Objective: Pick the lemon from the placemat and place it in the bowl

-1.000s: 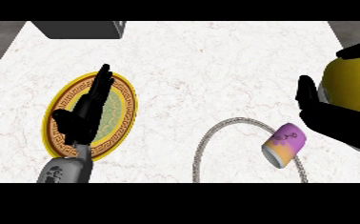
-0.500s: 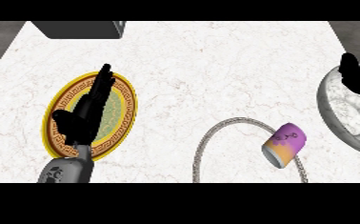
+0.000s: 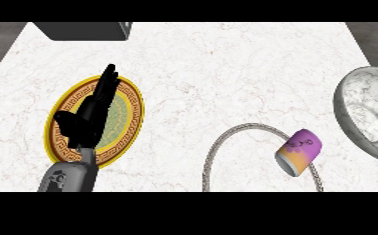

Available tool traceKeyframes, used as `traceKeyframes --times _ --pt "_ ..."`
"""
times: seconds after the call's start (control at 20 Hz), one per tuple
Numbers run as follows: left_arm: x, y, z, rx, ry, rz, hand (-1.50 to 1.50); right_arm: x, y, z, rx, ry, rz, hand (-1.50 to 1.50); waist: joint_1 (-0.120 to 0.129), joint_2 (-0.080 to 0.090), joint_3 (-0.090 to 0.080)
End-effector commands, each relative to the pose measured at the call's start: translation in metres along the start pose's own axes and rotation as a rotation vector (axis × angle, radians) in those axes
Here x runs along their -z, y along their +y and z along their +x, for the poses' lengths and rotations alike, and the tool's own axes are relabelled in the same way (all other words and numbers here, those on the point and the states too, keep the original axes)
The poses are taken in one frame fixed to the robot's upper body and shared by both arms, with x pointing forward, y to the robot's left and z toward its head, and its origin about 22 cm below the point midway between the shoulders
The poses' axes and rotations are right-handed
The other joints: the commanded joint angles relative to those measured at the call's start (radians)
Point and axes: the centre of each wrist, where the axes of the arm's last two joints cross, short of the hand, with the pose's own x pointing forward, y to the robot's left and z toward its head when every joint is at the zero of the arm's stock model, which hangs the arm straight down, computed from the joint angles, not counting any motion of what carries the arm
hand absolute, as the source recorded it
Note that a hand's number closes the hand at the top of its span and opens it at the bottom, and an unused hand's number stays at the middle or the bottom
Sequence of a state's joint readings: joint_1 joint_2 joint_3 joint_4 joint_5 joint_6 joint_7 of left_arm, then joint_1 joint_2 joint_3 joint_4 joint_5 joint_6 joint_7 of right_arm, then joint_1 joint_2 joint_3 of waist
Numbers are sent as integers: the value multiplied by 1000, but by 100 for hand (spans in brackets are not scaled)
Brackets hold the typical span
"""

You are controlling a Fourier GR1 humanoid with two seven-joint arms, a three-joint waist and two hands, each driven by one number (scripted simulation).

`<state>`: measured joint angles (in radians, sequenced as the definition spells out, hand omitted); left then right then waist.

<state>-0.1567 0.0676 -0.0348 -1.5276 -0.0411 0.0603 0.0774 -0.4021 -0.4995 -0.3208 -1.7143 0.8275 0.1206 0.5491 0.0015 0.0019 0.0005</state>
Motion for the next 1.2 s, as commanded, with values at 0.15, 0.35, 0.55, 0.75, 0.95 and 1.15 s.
traceKeyframes --times 0.15,0.35,0.55,0.75,0.95,1.15 --pt "-10 -13 -7 11 -12 18 0 24 20 -76 -49 61 12 150 2 -1 0" --pt "10 -10 16 -4 1 2 0 29 43 -101 -18 92 166 150 3 1 0" --pt "-10 4 -3 -4 -8 7 0 18 54 -139 129 155 249 -150 0 -1 0" --pt "-14 -9 -14 -6 9 -5 0 24 52 -138 226 65 280 -150 -1 -1 0" --pt "-11 -9 -8 6 -6 -14 0 18 60 -148 371 3 169 -150 -2 -2 0" --pt "9 -15 0 -13 20 -5 0 32 41 -134 449 -20 35 -150 -4 -1 0"
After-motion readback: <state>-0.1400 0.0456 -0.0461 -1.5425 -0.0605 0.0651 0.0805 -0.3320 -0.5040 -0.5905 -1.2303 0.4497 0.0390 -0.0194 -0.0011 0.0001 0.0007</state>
